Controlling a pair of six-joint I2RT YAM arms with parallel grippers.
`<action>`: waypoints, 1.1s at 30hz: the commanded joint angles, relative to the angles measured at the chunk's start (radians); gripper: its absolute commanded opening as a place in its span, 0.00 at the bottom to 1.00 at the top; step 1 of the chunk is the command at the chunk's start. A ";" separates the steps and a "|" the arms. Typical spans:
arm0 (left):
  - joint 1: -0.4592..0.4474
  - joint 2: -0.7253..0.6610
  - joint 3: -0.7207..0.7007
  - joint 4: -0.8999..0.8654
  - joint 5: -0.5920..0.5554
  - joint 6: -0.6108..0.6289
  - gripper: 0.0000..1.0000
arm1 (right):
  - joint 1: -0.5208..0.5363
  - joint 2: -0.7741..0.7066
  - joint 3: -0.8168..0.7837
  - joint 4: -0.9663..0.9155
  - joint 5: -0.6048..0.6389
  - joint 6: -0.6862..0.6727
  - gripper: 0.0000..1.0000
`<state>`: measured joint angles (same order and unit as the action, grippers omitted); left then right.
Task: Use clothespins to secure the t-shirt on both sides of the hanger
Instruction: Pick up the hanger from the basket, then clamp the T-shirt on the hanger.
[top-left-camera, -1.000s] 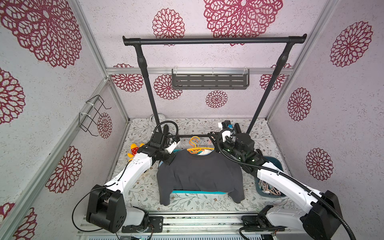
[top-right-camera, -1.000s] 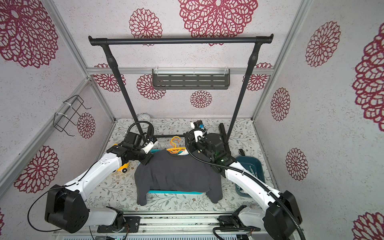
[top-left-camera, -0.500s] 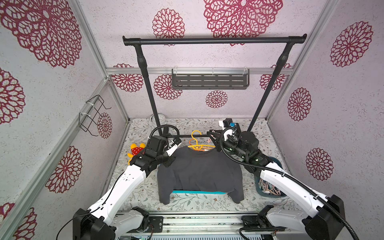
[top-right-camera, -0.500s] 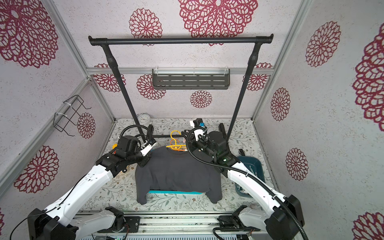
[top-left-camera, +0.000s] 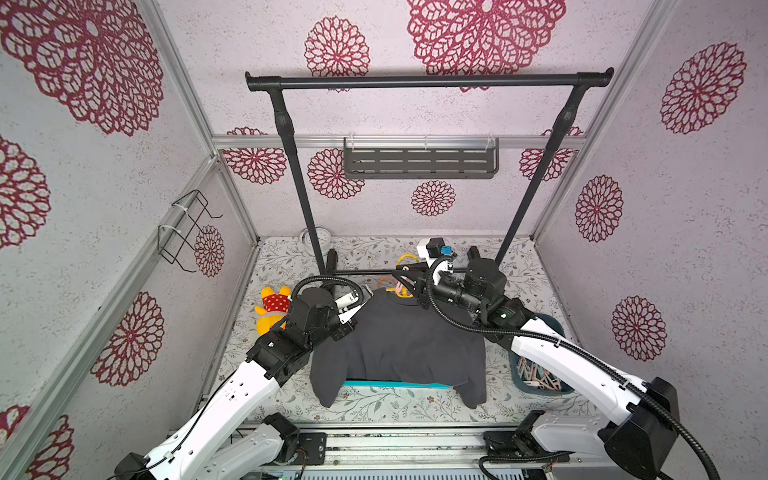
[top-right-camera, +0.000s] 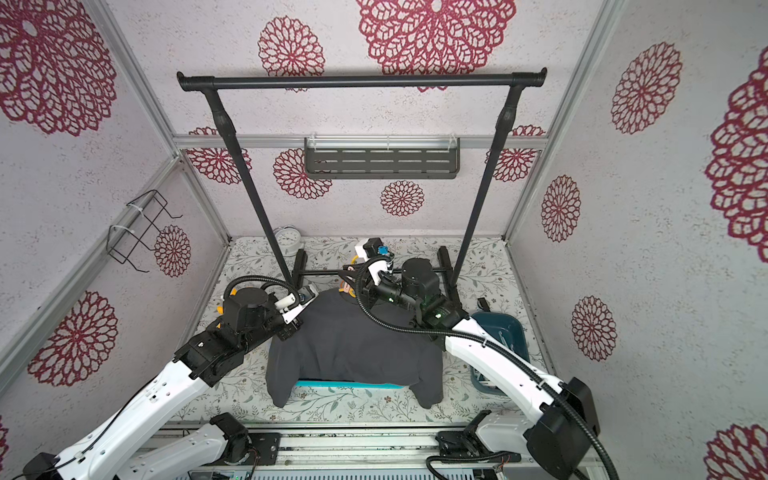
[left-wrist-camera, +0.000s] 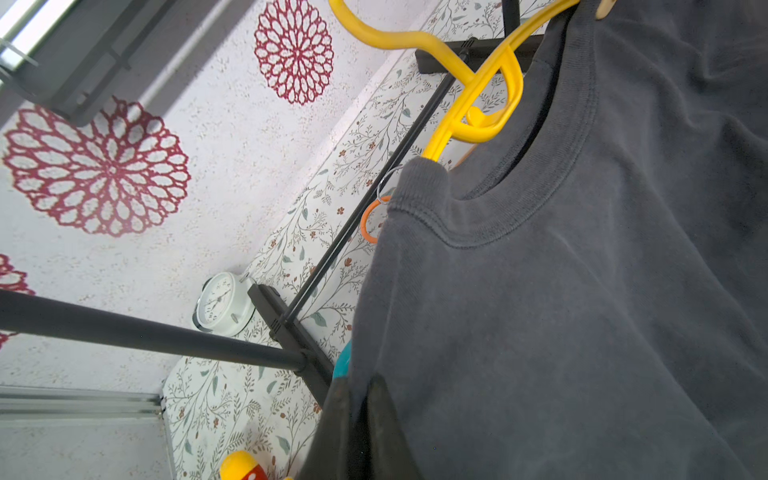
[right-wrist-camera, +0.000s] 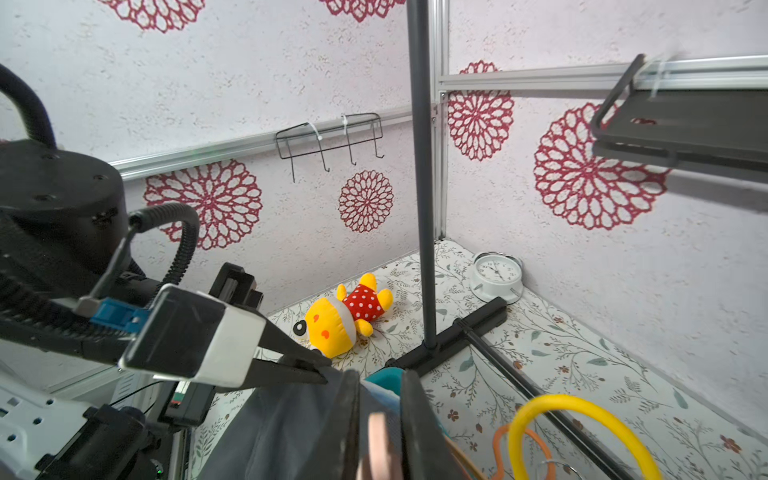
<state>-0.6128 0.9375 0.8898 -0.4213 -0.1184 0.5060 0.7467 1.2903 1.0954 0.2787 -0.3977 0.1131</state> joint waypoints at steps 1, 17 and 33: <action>-0.021 -0.031 -0.016 0.136 -0.026 0.071 0.00 | 0.018 0.025 0.048 0.084 -0.037 0.020 0.00; -0.039 -0.074 -0.071 0.209 0.008 0.120 0.00 | 0.061 0.185 0.149 0.145 -0.077 0.085 0.00; -0.039 -0.095 -0.097 0.255 0.018 0.123 0.00 | 0.060 0.256 0.186 0.082 -0.158 0.052 0.00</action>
<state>-0.6434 0.8669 0.8009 -0.2657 -0.1211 0.6258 0.8021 1.5505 1.2469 0.3527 -0.5156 0.1833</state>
